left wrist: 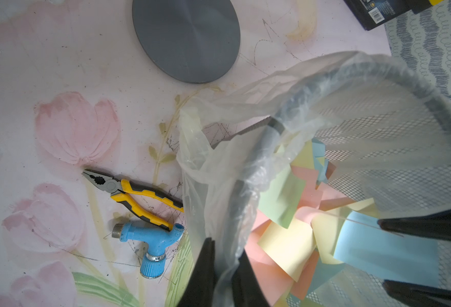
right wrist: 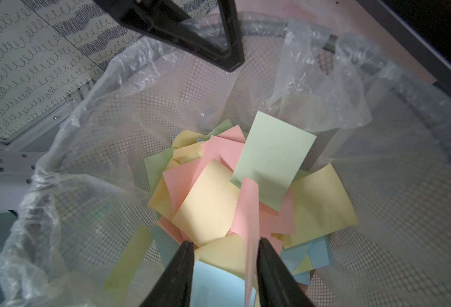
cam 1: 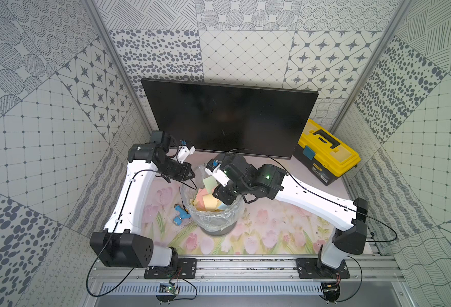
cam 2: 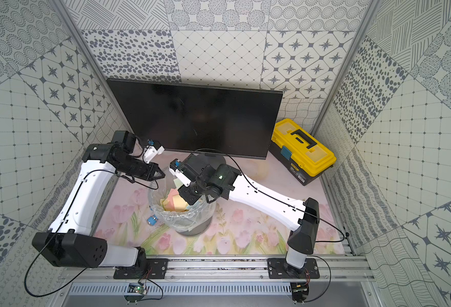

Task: Remove the sticky note from the monitor
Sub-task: Place the sticky note in the trash bin.

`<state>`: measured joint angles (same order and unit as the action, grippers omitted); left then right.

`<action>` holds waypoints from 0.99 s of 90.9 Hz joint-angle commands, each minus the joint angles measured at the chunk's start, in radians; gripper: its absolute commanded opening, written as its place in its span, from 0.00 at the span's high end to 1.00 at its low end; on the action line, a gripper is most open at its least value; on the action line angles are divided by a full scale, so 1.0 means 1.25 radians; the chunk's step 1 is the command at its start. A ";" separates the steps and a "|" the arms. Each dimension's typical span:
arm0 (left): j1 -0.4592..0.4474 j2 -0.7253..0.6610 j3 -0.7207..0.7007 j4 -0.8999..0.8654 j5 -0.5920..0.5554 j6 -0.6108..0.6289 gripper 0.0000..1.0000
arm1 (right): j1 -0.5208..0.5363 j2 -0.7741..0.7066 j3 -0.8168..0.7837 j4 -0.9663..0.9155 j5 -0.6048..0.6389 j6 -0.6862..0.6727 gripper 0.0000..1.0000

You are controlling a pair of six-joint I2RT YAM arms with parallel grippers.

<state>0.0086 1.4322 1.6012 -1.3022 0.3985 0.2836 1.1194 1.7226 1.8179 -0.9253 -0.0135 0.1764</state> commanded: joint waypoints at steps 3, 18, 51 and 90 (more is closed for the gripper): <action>0.001 -0.001 0.020 0.046 0.062 -0.015 1.00 | 0.001 -0.003 0.021 0.025 0.023 -0.007 0.52; 0.001 -0.005 0.021 0.046 0.062 -0.015 1.00 | -0.005 -0.031 0.037 0.049 0.041 0.000 0.42; 0.001 -0.007 0.027 0.043 0.068 -0.016 0.97 | -0.017 -0.069 0.080 0.091 0.073 0.031 0.29; 0.002 -0.008 0.033 0.045 0.069 -0.017 0.89 | -0.046 -0.128 -0.017 0.188 0.027 0.099 0.29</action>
<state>0.0086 1.4322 1.6192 -1.2831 0.3946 0.2813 1.0981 1.6489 1.8221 -0.8066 0.0006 0.2470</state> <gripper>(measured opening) 0.143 0.712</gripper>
